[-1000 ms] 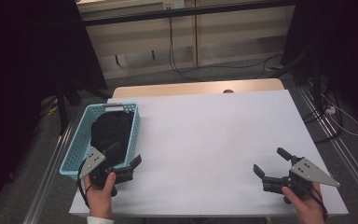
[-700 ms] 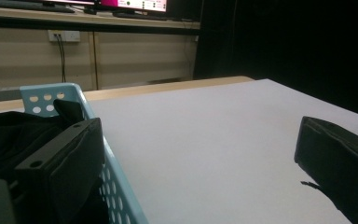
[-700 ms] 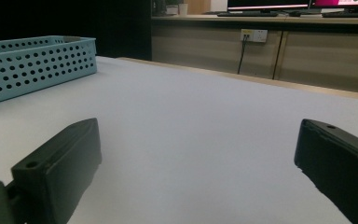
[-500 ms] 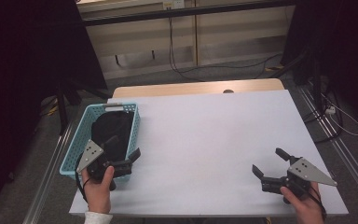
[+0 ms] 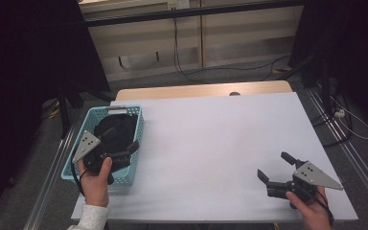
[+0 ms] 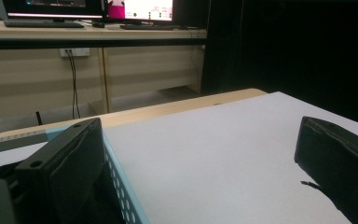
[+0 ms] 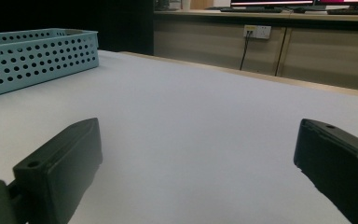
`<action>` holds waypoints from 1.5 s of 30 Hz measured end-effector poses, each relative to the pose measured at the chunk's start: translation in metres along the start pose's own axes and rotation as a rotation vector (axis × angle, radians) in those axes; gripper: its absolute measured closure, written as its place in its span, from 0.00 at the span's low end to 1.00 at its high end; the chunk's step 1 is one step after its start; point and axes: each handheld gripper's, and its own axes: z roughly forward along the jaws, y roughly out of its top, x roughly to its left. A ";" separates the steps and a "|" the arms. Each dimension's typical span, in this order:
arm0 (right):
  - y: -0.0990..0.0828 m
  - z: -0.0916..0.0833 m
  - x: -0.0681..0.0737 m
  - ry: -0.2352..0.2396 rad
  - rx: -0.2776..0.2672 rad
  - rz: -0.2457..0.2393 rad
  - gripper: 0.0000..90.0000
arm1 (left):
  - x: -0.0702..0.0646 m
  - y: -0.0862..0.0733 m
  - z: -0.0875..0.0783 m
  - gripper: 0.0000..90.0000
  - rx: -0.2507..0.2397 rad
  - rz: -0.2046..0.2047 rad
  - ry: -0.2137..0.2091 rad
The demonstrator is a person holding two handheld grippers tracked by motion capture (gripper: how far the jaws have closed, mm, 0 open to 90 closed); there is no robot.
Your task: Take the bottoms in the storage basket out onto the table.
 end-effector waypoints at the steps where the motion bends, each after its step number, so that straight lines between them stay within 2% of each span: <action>1: 0.000 0.000 0.000 0.004 0.000 -0.003 0.00 | 0.001 0.001 0.001 0.02 0.005 0.003 0.000; 7: 0.001 0.000 0.003 0.018 0.006 -0.027 0.00 | 0.010 0.004 0.007 0.02 0.021 0.007 0.017; 10: 0.001 0.001 0.003 0.022 0.006 -0.025 0.00 | 0.015 0.007 0.010 0.02 0.021 -0.009 0.021; 16: 0.001 0.002 0.003 0.029 0.004 -0.019 0.00 | 0.025 0.011 0.016 0.02 0.031 0.004 0.032; 18: 0.002 0.002 0.003 0.032 0.002 -0.020 0.00 | 0.029 0.014 0.019 0.02 0.050 -0.007 0.049; 20: 0.002 0.001 0.004 0.031 0.002 -0.020 0.00 | 0.030 0.015 0.020 0.02 0.044 0.000 0.051; 27: 0.002 0.001 0.004 0.035 0.001 -0.017 0.00 | 0.041 0.015 0.027 0.02 0.059 -0.018 0.067; 34: 0.002 0.001 0.004 0.036 0.000 -0.017 0.00 | 0.053 0.013 0.035 0.02 0.088 -0.024 0.080; 36: 0.002 0.001 0.004 0.036 -0.003 -0.013 0.00 | 0.056 0.013 0.038 0.02 0.128 -0.018 0.089; 41: 0.002 0.001 0.004 0.041 -0.002 -0.020 0.00 | 0.058 0.014 0.042 0.03 0.141 0.002 0.085; 45: 0.003 0.001 0.005 0.047 -0.006 -0.019 0.00 | 0.062 0.015 0.046 0.03 0.148 -0.009 0.080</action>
